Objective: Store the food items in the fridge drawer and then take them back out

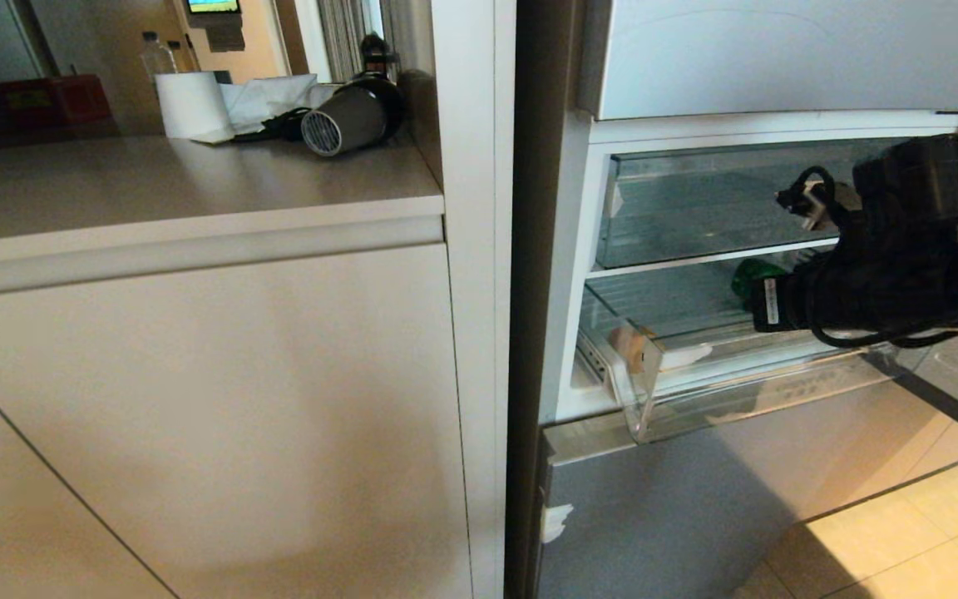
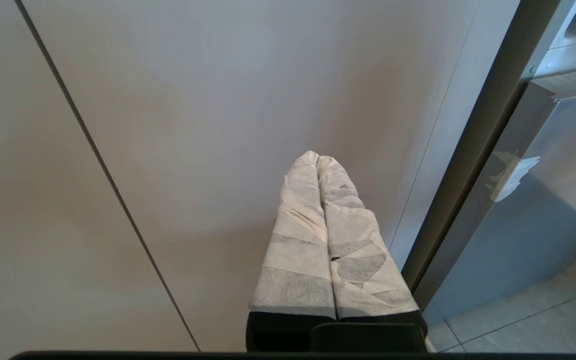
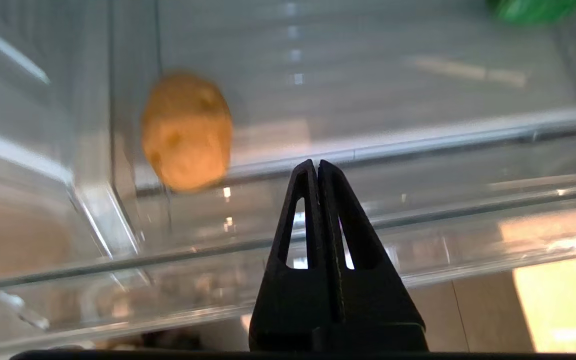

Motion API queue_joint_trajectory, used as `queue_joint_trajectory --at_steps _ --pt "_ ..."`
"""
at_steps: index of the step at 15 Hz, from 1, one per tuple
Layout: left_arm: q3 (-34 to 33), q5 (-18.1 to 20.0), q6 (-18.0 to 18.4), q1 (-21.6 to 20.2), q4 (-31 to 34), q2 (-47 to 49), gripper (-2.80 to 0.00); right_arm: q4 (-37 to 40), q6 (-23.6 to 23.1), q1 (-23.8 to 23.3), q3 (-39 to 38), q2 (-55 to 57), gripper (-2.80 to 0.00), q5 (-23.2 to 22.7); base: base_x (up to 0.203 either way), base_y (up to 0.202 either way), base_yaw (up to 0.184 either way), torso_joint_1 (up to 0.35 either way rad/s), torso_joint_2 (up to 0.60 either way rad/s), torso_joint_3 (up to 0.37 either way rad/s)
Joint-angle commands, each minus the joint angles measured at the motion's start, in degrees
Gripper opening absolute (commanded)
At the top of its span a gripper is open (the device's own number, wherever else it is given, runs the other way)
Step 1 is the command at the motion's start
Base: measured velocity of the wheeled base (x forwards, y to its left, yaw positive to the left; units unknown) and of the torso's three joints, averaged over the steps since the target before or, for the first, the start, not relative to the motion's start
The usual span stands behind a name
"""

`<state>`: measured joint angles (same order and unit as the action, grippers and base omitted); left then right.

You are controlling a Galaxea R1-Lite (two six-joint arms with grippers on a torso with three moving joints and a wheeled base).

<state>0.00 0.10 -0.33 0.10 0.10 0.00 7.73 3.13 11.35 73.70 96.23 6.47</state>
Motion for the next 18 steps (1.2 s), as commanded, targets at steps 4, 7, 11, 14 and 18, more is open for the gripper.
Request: queue_joint_trajectory --at_steps 4,7,11,14,18 --pt "0.00 -0.01 -0.02 -0.01 -0.01 0.09 -2.80 4.32 -0.14 -0.96 3.27 2.75 -2.80 0.21 0.000 0.000 0.000 0.000 0.00 0.000" --pt "0.00 -0.01 -0.02 -0.01 -0.01 0.09 -2.80 9.30 -0.08 -1.33 3.29 2.31 -2.80 0.35 0.000 0.000 0.000 0.000 0.00 0.000" --pt "0.00 -0.01 -0.02 -0.01 -0.01 0.09 -2.80 15.19 0.02 -1.42 3.10 -0.83 -2.80 0.56 0.000 0.000 0.000 0.000 0.00 0.000" --pt "0.00 -0.01 -0.02 -0.01 -0.01 0.09 -2.80 20.15 0.03 -1.33 2.49 -4.23 -2.80 0.56 0.000 0.000 0.000 0.000 0.00 0.000" --pt "0.00 -0.01 -0.02 -0.01 -0.01 0.09 -2.80 20.65 -0.06 -1.33 0.09 -7.28 -2.80 0.65 0.000 0.000 0.000 0.000 0.00 0.000"
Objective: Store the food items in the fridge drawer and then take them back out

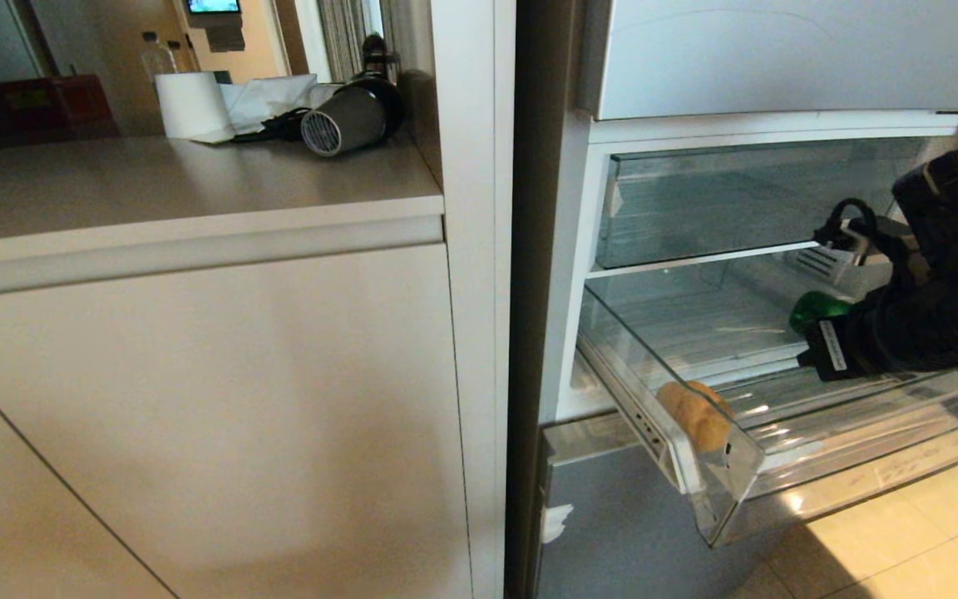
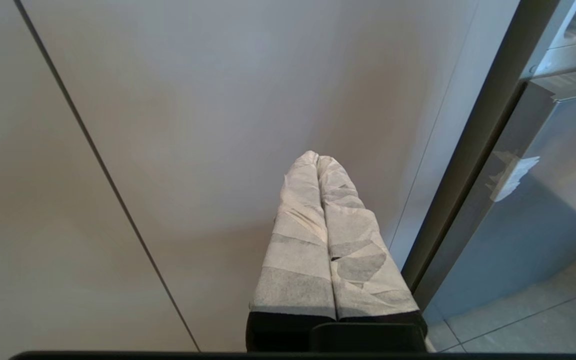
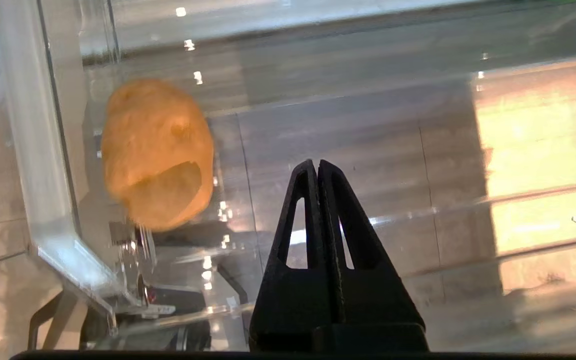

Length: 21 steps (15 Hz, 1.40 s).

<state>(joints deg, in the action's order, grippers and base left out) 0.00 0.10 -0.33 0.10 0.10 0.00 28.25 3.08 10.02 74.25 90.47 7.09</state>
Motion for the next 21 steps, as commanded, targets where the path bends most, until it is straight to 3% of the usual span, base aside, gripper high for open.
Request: queue_joint_trajectory --at_steps 1,17,21 --pt "0.00 -0.01 -0.02 -0.01 -0.01 0.09 -2.80 0.14 -0.01 0.00 -1.56 -2.27 -2.80 0.10 0.000 0.000 0.000 0.000 0.00 0.000" --pt "0.00 -0.01 -0.02 -0.01 -0.01 0.09 -2.80 2.06 -0.43 0.00 -14.15 -15.82 -2.80 0.98 0.000 0.000 0.000 0.000 0.00 0.000" --pt "0.00 -0.01 -0.02 -0.01 -0.01 0.09 -2.80 -2.59 -0.12 0.32 -13.00 -15.51 -2.80 0.63 0.000 0.000 0.000 0.000 0.00 0.000"
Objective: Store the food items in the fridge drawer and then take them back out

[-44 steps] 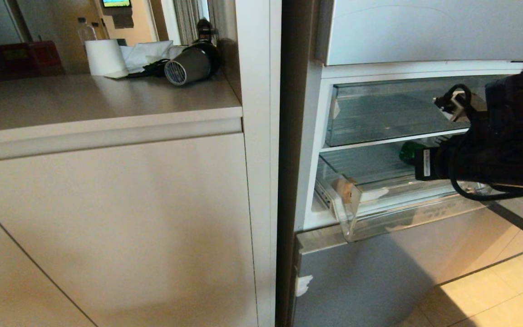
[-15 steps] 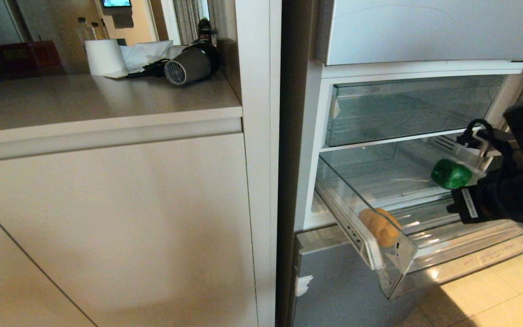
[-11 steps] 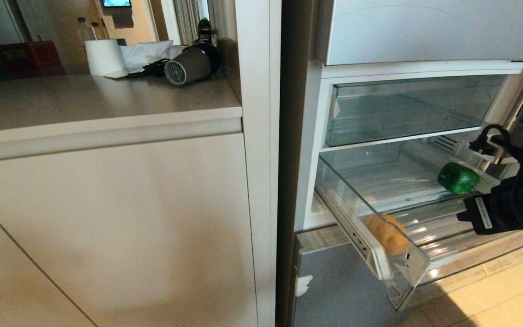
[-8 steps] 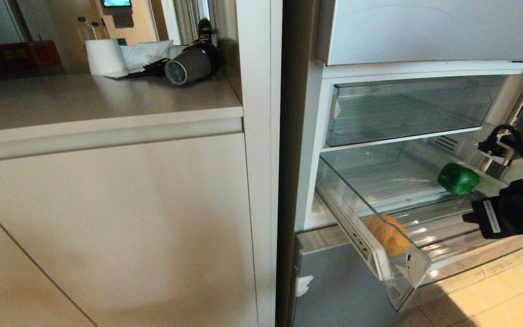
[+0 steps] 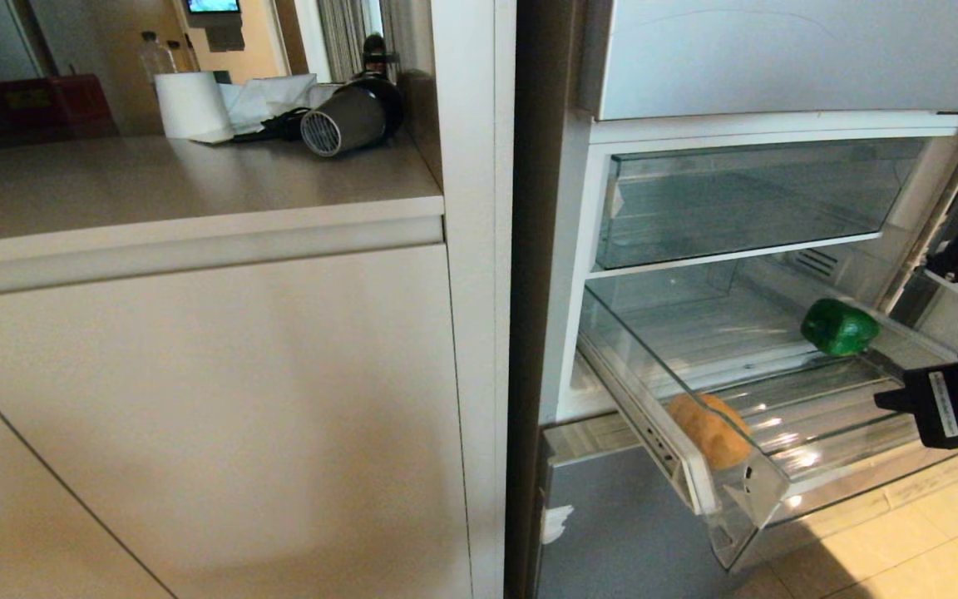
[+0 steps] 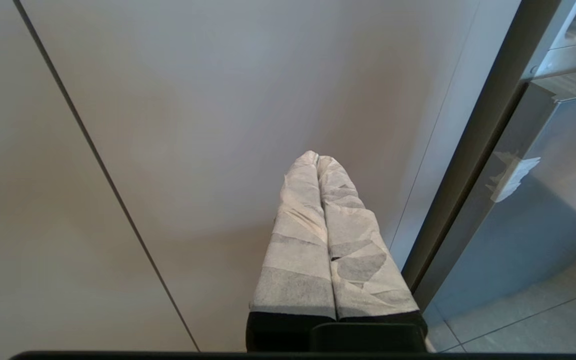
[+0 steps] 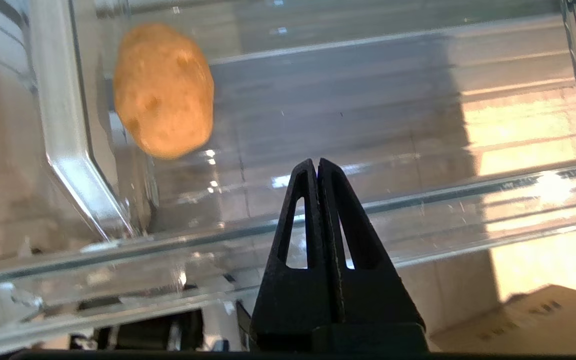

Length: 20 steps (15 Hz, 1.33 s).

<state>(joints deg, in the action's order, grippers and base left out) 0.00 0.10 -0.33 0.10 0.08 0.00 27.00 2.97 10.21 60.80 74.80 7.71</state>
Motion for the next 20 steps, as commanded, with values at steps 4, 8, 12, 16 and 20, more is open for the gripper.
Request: queue_joint_trajectory --at_steps 4,8,12,16,20 --pt "0.00 -0.01 -0.02 -0.01 0.01 0.09 -2.80 -16.02 0.43 0.21 -0.19 2.15 -2.80 -0.39 0.000 0.000 0.000 0.000 0.00 0.000" --pt "0.00 -0.01 -0.02 -0.01 0.01 0.09 -2.80 -25.51 1.13 0.31 -7.87 -6.43 -2.80 -1.73 0.000 0.000 0.000 0.000 0.00 0.000" --pt "0.00 -0.01 -0.02 -0.01 0.01 0.09 -2.80 -28.96 1.93 -4.77 -20.46 -24.24 -2.80 -1.89 0.000 0.000 0.000 0.000 0.00 0.000" --pt "0.00 -0.01 -0.02 -0.01 0.01 0.09 -2.80 -35.16 1.60 -12.52 -31.69 -47.04 -2.80 -6.07 0.000 0.000 0.000 0.000 0.00 0.000" --pt "0.00 -0.01 -0.02 -0.01 0.01 0.09 -2.80 -47.94 -5.48 -15.23 -54.53 -58.95 -2.80 -7.79 0.000 0.000 0.000 0.000 0.00 0.000"
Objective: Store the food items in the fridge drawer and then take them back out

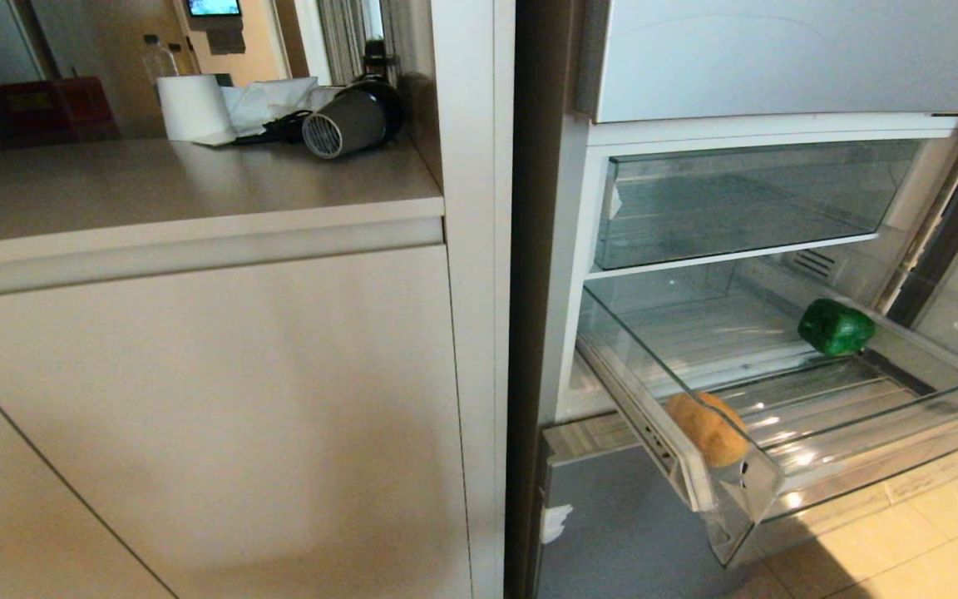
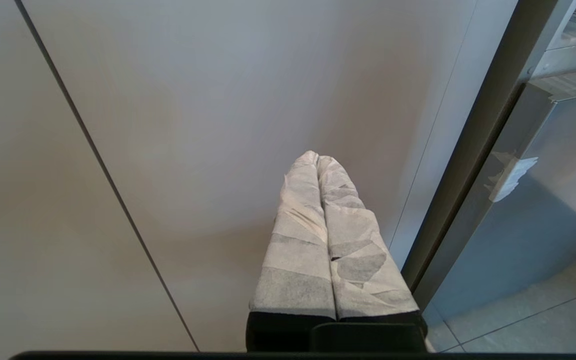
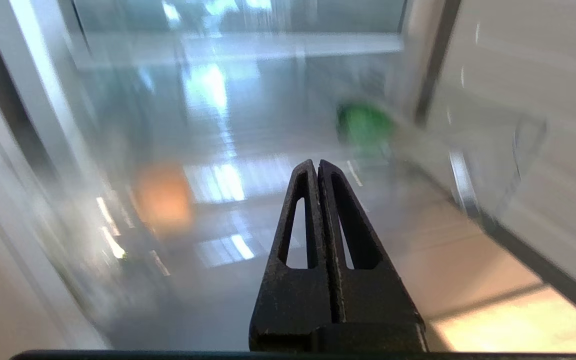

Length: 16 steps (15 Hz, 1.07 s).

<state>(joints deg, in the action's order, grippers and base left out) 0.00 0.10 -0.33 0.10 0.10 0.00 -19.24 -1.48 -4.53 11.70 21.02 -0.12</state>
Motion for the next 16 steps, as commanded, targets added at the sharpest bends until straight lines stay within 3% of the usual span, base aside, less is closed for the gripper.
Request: queue_joint_trajectory --at_steps 1,3,5,7,11,13,16 --pt "0.00 -0.01 -0.02 -0.01 -0.01 0.09 -2.80 -2.85 -4.56 -0.76 -10.32 -5.10 -2.80 -0.60 0.000 0.000 0.000 0.000 0.00 0.000" --pt "0.00 -0.01 -0.02 -0.01 -0.01 0.09 -2.80 5.64 -9.05 -1.17 -13.83 -4.99 -2.80 -1.98 0.000 0.000 0.000 0.000 0.00 0.000" --pt "0.00 -0.01 -0.02 -0.01 -0.01 0.09 -2.80 15.12 -9.75 -0.72 -13.47 -5.10 -2.80 -2.86 0.000 0.000 0.000 0.000 0.00 0.000" --pt "0.00 -0.01 -0.02 -0.01 -0.01 0.09 -2.80 15.10 -7.69 4.41 -13.40 -8.73 -2.80 -2.84 0.000 0.000 0.000 0.000 0.00 0.000" --pt "0.00 -0.01 -0.02 -0.01 -0.01 0.09 -2.80 15.03 -6.43 4.61 -13.42 -21.23 -2.80 -2.56 0.000 0.000 0.000 0.000 0.00 0.000" --pt "0.00 -0.01 -0.02 -0.01 -0.01 0.09 -2.80 14.93 -3.27 4.60 -13.37 -21.11 -2.80 -1.20 0.000 0.000 0.000 0.000 0.00 0.000" --pt "0.00 -0.01 -0.02 -0.01 -0.01 0.09 -2.80 14.96 -2.60 4.55 -13.37 -21.10 -2.80 -0.51 0.000 0.000 0.000 0.000 0.00 0.000"
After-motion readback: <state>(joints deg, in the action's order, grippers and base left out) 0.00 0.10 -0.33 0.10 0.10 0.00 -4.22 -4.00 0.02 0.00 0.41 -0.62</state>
